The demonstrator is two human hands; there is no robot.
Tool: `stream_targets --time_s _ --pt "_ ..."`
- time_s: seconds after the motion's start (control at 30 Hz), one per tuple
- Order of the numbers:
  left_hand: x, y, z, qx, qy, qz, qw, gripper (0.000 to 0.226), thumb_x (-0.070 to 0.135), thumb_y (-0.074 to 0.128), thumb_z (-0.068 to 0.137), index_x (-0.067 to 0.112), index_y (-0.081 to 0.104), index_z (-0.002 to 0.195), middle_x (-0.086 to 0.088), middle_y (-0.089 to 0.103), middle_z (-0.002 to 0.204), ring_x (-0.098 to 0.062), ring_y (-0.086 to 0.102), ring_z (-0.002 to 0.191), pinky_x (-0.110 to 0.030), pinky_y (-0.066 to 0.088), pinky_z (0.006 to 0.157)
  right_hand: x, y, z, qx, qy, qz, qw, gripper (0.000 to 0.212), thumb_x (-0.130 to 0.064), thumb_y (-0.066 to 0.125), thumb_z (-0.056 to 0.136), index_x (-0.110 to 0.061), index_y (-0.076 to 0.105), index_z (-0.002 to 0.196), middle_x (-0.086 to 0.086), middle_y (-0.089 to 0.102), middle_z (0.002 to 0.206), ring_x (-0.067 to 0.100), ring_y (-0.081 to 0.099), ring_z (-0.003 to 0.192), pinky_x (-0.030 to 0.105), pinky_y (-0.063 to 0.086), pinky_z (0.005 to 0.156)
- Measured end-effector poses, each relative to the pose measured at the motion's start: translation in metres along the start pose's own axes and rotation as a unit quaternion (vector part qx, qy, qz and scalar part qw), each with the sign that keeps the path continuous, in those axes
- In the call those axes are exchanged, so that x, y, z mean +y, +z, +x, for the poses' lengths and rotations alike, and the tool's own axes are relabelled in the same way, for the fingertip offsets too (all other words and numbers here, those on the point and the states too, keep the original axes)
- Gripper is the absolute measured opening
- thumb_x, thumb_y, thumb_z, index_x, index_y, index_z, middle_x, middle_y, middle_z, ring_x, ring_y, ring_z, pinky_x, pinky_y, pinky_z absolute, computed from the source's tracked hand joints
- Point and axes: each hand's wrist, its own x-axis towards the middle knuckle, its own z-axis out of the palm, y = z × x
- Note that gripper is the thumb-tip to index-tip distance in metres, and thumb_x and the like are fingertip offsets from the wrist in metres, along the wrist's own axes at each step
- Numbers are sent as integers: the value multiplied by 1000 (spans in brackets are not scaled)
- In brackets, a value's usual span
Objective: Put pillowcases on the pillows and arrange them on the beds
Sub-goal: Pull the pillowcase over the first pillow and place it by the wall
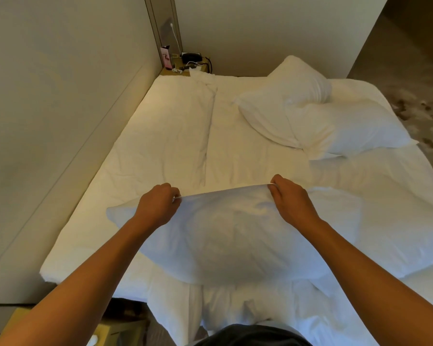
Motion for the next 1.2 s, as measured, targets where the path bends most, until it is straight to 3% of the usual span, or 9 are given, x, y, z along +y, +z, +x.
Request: stream_targets --time_s 0.13,0.33,0.43,0.53,0.67,0.77,0.9,1.07,1.2 --pt "-2 9 4 -40 -3 8 999 33 34 55 102 10 64 80 -4 57 86 -26 58 86 -31 40 63 14 0 11 -19 -27 -38 999 27 -43 38 110 -24 49 94 -2 58 83 24 59 70 46 54 67" --pt "-1 21 11 -97 -41 -57 993 30 39 51 103 13 60 94 -3 64 86 -22 58 69 -32 43 59 42 7 25 -68 -19 -29 997 31 -48 66 98 -19 62 108 -8 53 106 21 58 83 35 50 73" --pt "2 30 11 -125 -62 -73 988 25 33 50 104 9 52 98 -10 64 80 -26 60 64 -36 46 59 51 17 30 -67 -15 -18 997 25 -41 69 97 -18 59 94 -6 52 99 20 55 79 32 41 68" --pt "3 36 10 -113 -66 -94 987 14 23 52 101 11 45 103 -12 62 76 -34 61 70 -41 47 63 61 26 31 -41 -26 -13 999 30 -33 65 100 -22 46 80 -4 49 82 24 54 75 33 36 61" --pt "5 39 13 -80 -76 -99 989 15 21 52 104 13 52 117 -12 68 81 -30 64 76 -45 54 72 71 41 34 -33 17 52 998 25 -30 55 105 -23 43 85 -6 50 75 19 52 65 35 37 54" --pt "10 45 16 -68 -98 -64 991 21 21 49 105 7 62 98 -12 69 80 -31 65 77 -45 53 72 75 49 39 -12 33 91 995 25 -29 55 105 -29 39 86 -12 50 69 12 50 59 31 32 49" --pt "19 51 18 -43 -114 -24 992 27 20 47 106 7 56 84 -9 63 70 -29 60 66 -44 49 64 76 52 46 15 34 115 993 30 -31 58 105 -32 37 84 -14 47 61 2 47 53 24 28 46" --pt "19 43 16 7 -132 -41 990 22 19 47 105 11 63 92 -8 68 72 -29 62 65 -42 52 62 64 39 50 50 43 150 987 38 -32 66 101 -33 45 68 -12 47 54 5 49 49 15 30 49" --pt "13 30 12 51 -135 -91 985 23 17 48 105 15 63 88 -4 68 72 -25 62 66 -41 51 64 44 11 56 51 23 157 986 25 -29 70 99 -24 68 75 -10 59 60 7 57 57 27 45 53"
